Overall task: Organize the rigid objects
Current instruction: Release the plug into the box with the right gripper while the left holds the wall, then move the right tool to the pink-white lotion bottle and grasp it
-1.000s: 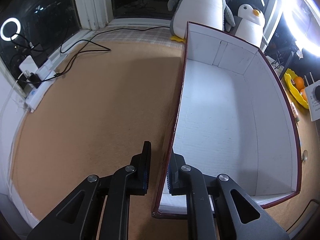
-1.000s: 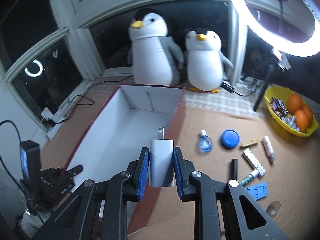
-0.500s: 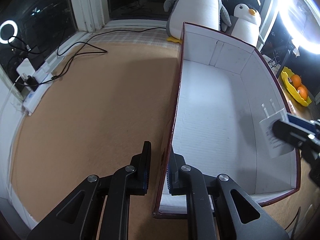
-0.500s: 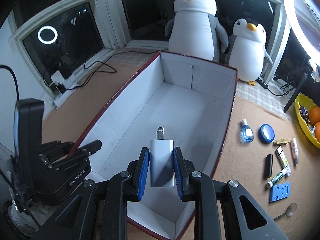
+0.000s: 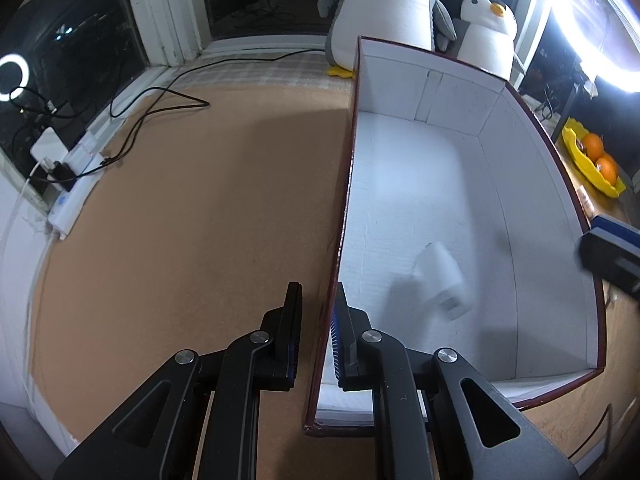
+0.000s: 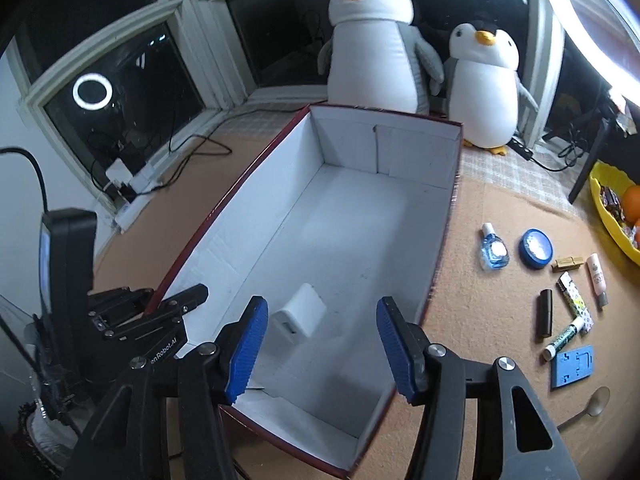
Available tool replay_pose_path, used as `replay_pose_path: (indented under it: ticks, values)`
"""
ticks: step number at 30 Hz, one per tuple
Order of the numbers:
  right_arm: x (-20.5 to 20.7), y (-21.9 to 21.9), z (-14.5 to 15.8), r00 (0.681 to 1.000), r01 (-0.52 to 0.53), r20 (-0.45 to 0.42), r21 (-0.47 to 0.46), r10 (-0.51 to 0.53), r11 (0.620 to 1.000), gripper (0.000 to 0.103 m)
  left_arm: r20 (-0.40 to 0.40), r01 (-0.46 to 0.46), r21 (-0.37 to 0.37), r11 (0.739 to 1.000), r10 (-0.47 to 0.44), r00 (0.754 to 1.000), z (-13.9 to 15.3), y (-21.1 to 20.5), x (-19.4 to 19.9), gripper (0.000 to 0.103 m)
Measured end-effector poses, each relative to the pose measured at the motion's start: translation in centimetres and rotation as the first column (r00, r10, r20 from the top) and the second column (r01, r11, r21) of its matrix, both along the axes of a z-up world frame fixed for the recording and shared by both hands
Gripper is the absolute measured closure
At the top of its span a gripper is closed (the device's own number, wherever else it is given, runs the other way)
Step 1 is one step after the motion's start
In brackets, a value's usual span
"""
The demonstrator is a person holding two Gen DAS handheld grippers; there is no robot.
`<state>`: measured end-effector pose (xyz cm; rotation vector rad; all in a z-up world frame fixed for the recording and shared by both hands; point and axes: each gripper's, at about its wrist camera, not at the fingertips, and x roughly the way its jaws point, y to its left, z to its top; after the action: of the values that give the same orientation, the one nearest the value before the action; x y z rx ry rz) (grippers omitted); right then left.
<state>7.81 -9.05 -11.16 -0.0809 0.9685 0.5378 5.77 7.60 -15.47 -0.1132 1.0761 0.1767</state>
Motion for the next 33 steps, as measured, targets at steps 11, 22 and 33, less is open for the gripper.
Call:
replay_pose_path:
  ticks: [11, 22, 33]
  values:
    - [0.7, -12.0, 0.7, 0.971, 0.237, 0.028, 0.065, -0.239, 0.969, 0.044, -0.041, 0.036, 0.054, 0.998, -0.034, 0.999, 0.0, -0.8, 0.3, 0.091]
    - [4.8, -23.6, -1.1, 0.906, 0.42, 0.075, -0.039, -0.416, 0.907, 0.044, -0.08, 0.031, 0.083, 0.996, -0.025, 0.997, -0.3, -1.0, 0.7, 0.091]
    - [11.1, -27.1, -4.5, 0.92, 0.392, 0.035, -0.146, -0.391, 0.908, 0.045, -0.123, 0.012, 0.137, 0.99, 0.005, 0.992, -0.6, -1.4, 1.1, 0.091]
